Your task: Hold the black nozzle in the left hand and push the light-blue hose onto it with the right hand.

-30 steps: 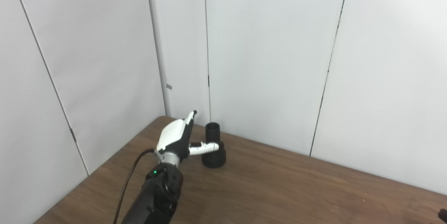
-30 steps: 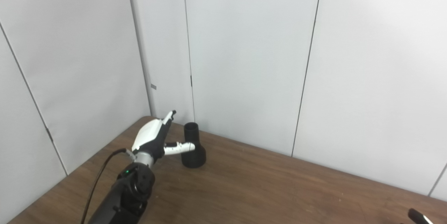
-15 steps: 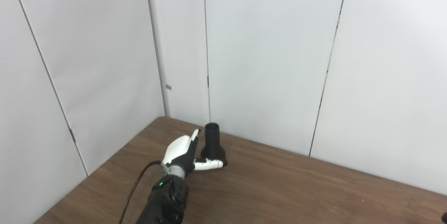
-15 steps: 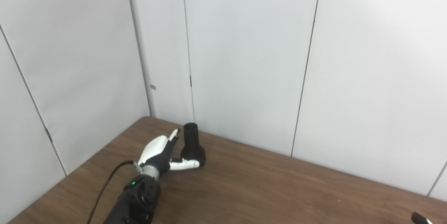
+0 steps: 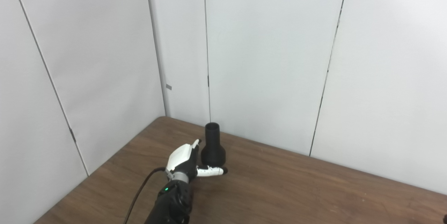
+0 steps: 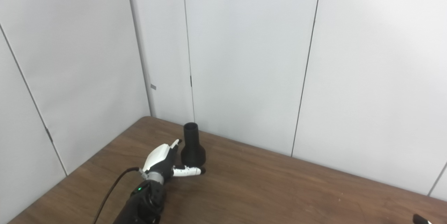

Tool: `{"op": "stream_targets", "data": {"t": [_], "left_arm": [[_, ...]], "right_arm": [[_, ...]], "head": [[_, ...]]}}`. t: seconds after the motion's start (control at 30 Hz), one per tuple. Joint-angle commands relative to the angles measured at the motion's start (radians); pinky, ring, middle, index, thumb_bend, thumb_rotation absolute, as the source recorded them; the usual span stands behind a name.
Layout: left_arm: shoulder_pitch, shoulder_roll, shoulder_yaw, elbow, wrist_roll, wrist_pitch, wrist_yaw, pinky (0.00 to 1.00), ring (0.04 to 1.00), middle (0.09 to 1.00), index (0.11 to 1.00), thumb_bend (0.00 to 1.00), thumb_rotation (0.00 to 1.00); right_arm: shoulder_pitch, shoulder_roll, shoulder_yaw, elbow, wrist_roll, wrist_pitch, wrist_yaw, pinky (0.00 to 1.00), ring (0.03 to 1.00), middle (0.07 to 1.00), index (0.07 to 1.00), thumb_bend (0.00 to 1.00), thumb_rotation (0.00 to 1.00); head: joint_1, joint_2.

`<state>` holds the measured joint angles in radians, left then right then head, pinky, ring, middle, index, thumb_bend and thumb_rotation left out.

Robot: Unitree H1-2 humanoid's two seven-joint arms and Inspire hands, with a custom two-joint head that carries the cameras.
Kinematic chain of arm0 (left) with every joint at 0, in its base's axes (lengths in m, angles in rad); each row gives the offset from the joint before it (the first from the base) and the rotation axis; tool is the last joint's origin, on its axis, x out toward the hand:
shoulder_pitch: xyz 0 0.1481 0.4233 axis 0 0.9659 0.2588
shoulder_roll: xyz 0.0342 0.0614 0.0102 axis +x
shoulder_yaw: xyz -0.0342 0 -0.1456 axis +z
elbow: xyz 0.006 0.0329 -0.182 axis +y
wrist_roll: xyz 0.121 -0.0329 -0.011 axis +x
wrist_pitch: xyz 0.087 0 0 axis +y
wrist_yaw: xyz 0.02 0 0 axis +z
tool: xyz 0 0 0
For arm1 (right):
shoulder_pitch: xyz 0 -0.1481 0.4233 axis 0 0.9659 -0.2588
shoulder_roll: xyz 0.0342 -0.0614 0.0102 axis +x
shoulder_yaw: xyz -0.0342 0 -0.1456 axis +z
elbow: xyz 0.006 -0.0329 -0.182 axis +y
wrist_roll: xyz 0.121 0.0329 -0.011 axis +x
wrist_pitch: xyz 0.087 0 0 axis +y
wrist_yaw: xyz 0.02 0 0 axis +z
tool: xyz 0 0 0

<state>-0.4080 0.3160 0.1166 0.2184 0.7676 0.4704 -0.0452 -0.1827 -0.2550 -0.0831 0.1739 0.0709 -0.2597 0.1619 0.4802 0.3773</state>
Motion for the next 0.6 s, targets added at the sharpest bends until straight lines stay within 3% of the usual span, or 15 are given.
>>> {"op": "stream_targets", "data": {"t": [0.0,0.2,0.4,0.57], "left_arm": [[-0.053,0.036,-0.005,-0.007,-0.009,-0.003,0.041,0.98,0.990,0.956,0.933,1.00,0.49],[-0.066,0.043,-0.027,0.022,-0.054,-0.007,0.071,0.88,0.968,0.940,0.925,1.00,0.48],[-0.071,0.046,-0.068,0.065,-0.071,-0.019,0.128,0.92,0.963,0.935,0.926,1.00,0.47],[-0.086,0.055,-0.087,0.083,-0.108,-0.024,0.127,0.91,0.958,0.935,0.923,0.99,0.47]], "right_arm": [[0.026,0.002,-0.004,-0.002,0.003,-0.005,-0.008,0.69,0.812,0.909,0.875,0.68,0.15],[0.031,0.000,-0.004,-0.009,-0.002,-0.002,-0.008,0.69,0.811,0.908,0.873,0.68,0.15],[0.039,0.000,0.000,-0.019,-0.017,-0.003,-0.009,0.69,0.809,0.906,0.870,0.69,0.15],[0.045,-0.001,0.003,-0.023,-0.032,-0.011,-0.011,0.68,0.802,0.903,0.866,0.70,0.16]], "head": [[-0.003,0.001],[-0.006,0.009],[-0.015,0.019],[-0.015,0.027]]}}
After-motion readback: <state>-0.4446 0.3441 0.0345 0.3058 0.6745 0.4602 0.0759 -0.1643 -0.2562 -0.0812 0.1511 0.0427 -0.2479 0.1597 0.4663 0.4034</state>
